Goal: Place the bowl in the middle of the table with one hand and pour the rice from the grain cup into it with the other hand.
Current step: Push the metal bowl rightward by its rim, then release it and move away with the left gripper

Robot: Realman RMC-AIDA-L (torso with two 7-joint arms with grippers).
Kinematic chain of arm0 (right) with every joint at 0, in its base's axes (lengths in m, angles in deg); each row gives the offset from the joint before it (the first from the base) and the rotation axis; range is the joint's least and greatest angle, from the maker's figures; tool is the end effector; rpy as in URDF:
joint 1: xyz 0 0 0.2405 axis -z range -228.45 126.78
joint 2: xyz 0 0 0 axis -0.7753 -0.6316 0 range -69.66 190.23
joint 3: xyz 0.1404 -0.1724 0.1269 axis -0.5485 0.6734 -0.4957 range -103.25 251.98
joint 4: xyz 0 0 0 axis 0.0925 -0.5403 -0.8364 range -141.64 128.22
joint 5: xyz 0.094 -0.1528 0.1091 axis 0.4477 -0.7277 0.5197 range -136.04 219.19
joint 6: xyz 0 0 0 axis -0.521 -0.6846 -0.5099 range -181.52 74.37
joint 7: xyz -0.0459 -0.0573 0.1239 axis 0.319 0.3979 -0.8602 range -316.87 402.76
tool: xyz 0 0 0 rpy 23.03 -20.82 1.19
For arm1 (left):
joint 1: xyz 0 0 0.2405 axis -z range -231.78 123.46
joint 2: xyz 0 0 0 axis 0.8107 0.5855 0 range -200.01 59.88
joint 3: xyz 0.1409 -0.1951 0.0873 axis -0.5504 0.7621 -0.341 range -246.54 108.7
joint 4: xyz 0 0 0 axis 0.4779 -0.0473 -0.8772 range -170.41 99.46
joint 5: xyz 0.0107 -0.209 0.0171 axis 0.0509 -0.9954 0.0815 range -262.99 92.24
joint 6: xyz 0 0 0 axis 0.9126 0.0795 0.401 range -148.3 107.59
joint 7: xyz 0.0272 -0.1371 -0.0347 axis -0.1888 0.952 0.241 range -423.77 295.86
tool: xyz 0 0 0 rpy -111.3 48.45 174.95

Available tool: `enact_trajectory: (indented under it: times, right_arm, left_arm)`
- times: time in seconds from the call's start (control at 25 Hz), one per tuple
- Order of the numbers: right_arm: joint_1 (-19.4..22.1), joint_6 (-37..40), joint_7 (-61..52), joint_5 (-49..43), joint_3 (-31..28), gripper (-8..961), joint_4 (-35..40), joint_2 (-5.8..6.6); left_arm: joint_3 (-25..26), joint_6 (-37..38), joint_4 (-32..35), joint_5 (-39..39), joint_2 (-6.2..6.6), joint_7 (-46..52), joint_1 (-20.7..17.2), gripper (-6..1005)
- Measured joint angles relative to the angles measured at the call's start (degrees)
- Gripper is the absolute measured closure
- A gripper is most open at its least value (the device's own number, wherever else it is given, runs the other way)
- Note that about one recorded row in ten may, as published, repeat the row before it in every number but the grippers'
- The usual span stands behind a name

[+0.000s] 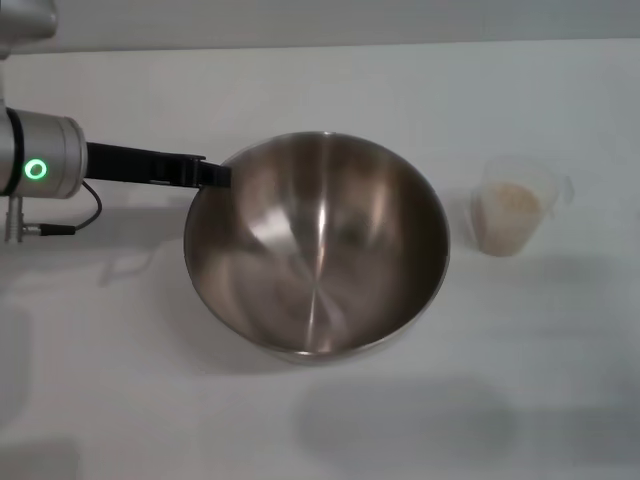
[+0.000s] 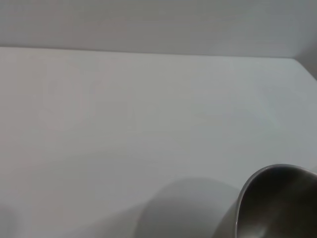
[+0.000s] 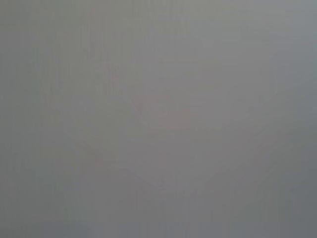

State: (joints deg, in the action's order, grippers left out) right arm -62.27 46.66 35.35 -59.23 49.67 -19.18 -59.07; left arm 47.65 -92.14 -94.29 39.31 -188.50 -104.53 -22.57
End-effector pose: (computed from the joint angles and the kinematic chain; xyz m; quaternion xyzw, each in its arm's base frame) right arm 0.3363 0.2251 0.0281 -0.5496 0.1607 0.4205 0.7038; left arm -0.2223 0.3825 0.0055 -0.8562 -0.4746 -0.0968 0.1799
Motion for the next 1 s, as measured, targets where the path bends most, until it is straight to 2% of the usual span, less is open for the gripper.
enact_trajectory:
  times: [1.0]
  right_arm:
    - [-0.17, -0.67, 0.04, 0.23, 0.0, 138, 0.07, -0.09]
  left_arm:
    - [-1.53, 2.28, 1.12, -2.26, 0.13, -1.88, -0.84, 937]
